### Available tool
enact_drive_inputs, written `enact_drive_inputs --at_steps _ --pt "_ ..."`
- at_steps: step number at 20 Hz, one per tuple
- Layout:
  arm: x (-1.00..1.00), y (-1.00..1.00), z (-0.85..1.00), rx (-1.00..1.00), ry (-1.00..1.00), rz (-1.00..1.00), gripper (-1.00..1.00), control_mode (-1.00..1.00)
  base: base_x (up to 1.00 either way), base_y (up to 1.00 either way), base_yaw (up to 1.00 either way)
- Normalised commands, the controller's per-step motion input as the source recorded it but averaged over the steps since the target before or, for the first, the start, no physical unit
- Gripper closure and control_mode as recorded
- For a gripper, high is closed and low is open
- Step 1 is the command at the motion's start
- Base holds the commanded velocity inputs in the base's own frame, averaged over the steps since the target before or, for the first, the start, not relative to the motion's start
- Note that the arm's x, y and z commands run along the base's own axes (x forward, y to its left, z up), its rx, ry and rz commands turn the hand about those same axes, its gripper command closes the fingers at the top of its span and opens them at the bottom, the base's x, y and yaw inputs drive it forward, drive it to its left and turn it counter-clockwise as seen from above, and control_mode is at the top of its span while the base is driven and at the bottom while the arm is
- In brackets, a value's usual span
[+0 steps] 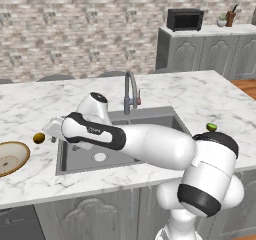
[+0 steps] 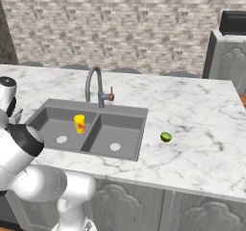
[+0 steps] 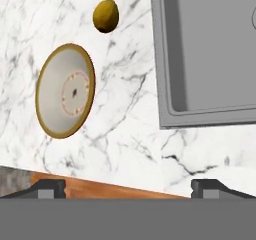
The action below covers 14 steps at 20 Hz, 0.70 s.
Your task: Remove the kiwi and lemon from the sink. Then move the bowl and cup from the counter to the sink for washing.
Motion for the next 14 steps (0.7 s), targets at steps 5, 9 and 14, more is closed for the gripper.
enact_drive_inputs --at_steps 5,9,14 --pt "0.0 0.27 0.0 0.0 0.0 -0.05 -1.0 -1.0 0.0 0.0 0.0" --pt "0.03 0.27 0.0 0.0 0.0 -0.07 -1.0 -1.0 0.0 0.0 0.0" --pt "0.0 0.28 0.0 0.0 0.01 -0.1 -1.0 -1.0 0.0 0.0 0.0"
